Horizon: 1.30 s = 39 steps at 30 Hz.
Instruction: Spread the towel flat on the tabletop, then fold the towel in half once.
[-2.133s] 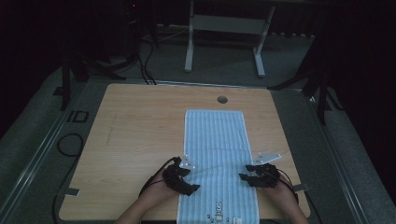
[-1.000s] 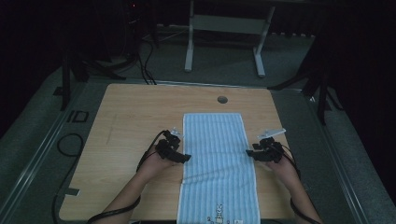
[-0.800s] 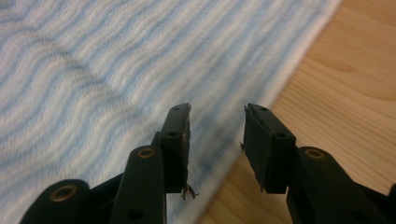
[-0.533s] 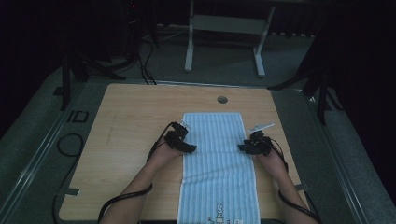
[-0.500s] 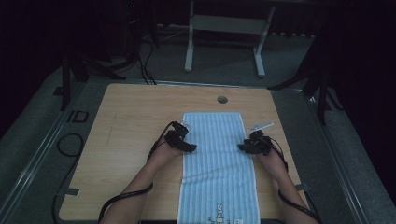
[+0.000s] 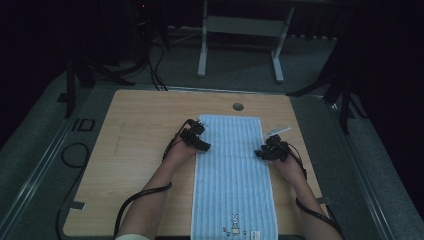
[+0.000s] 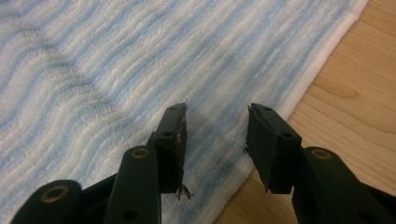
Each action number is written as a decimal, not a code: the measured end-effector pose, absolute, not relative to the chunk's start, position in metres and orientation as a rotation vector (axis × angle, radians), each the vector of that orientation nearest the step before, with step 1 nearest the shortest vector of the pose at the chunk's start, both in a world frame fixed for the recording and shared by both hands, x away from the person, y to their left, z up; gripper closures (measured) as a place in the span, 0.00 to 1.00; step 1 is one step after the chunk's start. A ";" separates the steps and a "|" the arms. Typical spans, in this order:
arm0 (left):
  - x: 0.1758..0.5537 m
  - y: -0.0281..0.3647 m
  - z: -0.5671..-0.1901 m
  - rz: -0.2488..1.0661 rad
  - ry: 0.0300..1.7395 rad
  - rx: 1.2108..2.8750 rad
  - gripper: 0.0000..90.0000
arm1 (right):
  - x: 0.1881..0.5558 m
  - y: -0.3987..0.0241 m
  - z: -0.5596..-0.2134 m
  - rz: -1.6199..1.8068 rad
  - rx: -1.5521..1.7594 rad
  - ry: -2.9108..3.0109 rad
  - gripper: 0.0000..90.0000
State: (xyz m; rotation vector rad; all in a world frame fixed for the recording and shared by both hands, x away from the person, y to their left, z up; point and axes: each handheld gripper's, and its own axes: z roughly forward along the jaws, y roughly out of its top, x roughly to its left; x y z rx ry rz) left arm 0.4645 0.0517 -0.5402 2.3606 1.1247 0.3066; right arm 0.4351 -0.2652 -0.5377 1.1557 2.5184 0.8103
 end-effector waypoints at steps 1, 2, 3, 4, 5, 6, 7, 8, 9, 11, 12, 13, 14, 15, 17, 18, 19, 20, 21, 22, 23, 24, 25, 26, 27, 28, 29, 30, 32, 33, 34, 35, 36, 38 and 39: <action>0.466 0.051 -0.540 0.305 1.129 2.363 0.29 | 0.437 -0.265 -0.538 0.803 1.152 2.519 0.63; 0.467 0.051 -0.540 0.305 1.136 2.364 0.29 | 0.438 -0.265 -0.537 0.796 1.156 2.521 0.63; 0.469 0.050 -0.540 0.305 1.145 2.364 0.28 | 0.439 -0.264 -0.537 0.786 1.156 2.526 0.63; 0.470 0.050 -0.539 0.304 1.142 2.371 0.28 | 0.440 -0.264 -0.536 0.778 1.162 2.530 0.63; 0.470 0.050 -0.539 0.299 1.148 2.371 0.28 | 0.442 -0.263 -0.536 0.772 1.166 2.531 0.62; 0.470 0.051 -0.538 0.288 1.157 2.367 0.28 | 0.442 -0.263 -0.535 0.769 1.178 2.536 0.62; 0.469 0.052 -0.537 0.282 1.153 2.359 0.28 | 0.443 -0.263 -0.535 0.767 1.178 2.540 0.61; 0.468 0.054 -0.536 0.289 1.150 2.347 0.28 | 0.443 -0.263 -0.534 0.772 1.175 2.547 0.60; 0.467 0.056 -0.535 0.290 1.149 2.341 0.28 | 0.443 -0.263 -0.532 0.791 1.176 2.551 0.59; 0.467 0.060 -0.533 0.287 1.152 2.337 0.28 | 0.444 -0.265 -0.526 0.813 1.182 2.524 0.58; 0.466 0.062 -0.533 0.289 1.160 2.336 0.28 | 0.445 -0.267 -0.523 0.817 1.190 2.515 0.58; 0.466 0.063 -0.533 0.295 1.161 2.341 0.29 | 0.447 -0.269 -0.521 0.818 1.205 2.506 0.58; 0.465 0.063 -0.534 0.294 1.161 2.346 0.29 | 0.449 -0.270 -0.519 0.814 1.222 2.496 0.58; 0.465 0.063 -0.535 0.291 1.153 2.353 0.29 | 0.452 -0.272 -0.519 0.811 1.234 2.489 0.58; 0.463 0.061 -0.536 0.313 1.147 2.354 0.30 | 0.456 -0.274 -0.519 0.804 1.269 2.480 0.58; 0.463 0.061 -0.536 0.316 1.157 2.342 0.36 | 0.458 -0.275 -0.519 0.785 1.274 2.477 0.57; 0.464 0.060 -0.537 0.315 1.161 2.335 0.37 | 0.460 -0.275 -0.520 0.768 1.286 2.475 0.55; 0.464 0.059 -0.537 0.317 1.162 2.338 0.37 | 0.462 -0.276 -0.521 0.756 1.300 2.470 0.54; 0.465 0.059 -0.537 0.303 1.162 2.334 0.37 | 0.463 -0.276 -0.521 0.748 1.305 2.466 0.54; 0.465 0.058 -0.536 0.308 1.163 2.331 0.37 | 0.465 -0.278 -0.521 0.761 1.329 2.453 0.53; 0.466 0.058 -0.536 0.301 1.170 2.325 0.37 | 0.465 -0.280 -0.521 0.765 1.342 2.444 0.53; 0.466 0.059 -0.535 0.295 1.174 2.317 0.37 | 0.466 -0.281 -0.521 0.770 1.352 2.438 0.53; 0.467 0.060 -0.534 0.295 1.187 2.304 0.36 | 0.467 -0.282 -0.522 0.778 1.359 2.438 0.53; 0.467 0.060 -0.534 0.295 1.187 2.304 0.35 | 0.467 -0.282 -0.522 0.778 1.359 2.438 0.53; 0.468 0.062 -0.533 0.288 1.200 2.288 0.35 | 0.467 -0.282 -0.523 0.777 1.369 2.437 0.53; 0.469 0.063 -0.533 0.292 1.211 2.283 0.35 | 0.468 -0.283 -0.525 0.775 1.373 2.439 0.53; 0.470 0.065 -0.534 0.285 1.214 2.284 0.35 | 0.469 -0.283 -0.526 0.769 1.382 2.443 0.53; 0.470 0.066 -0.535 0.277 1.221 2.289 0.35 | 0.470 -0.283 -0.527 0.761 1.376 2.447 0.53; 0.471 0.066 -0.537 0.283 1.214 2.311 0.35 | 0.471 -0.280 -0.529 0.739 1.374 2.454 0.53; 0.470 0.065 -0.538 0.290 1.209 2.316 0.35 | 0.472 -0.278 -0.529 0.725 1.370 2.455 0.53; 0.470 0.065 -0.539 0.296 1.208 2.312 0.36 | 0.473 -0.276 -0.531 0.714 1.369 2.464 0.53; 0.470 0.064 -0.539 0.298 1.212 2.308 0.37 | 0.473 -0.274 -0.532 0.700 1.366 2.472 0.53; 0.470 0.064 -0.538 0.304 1.216 2.307 0.38 | 0.473 -0.273 -0.533 0.694 1.357 2.468 0.53; 0.469 0.063 -0.538 0.315 1.202 2.304 0.45 | 0.474 -0.273 -0.532 0.687 1.363 2.464 0.56; 0.468 0.062 -0.538 0.318 1.186 2.311 0.47 | 0.473 -0.273 -0.532 0.682 1.363 2.462 0.58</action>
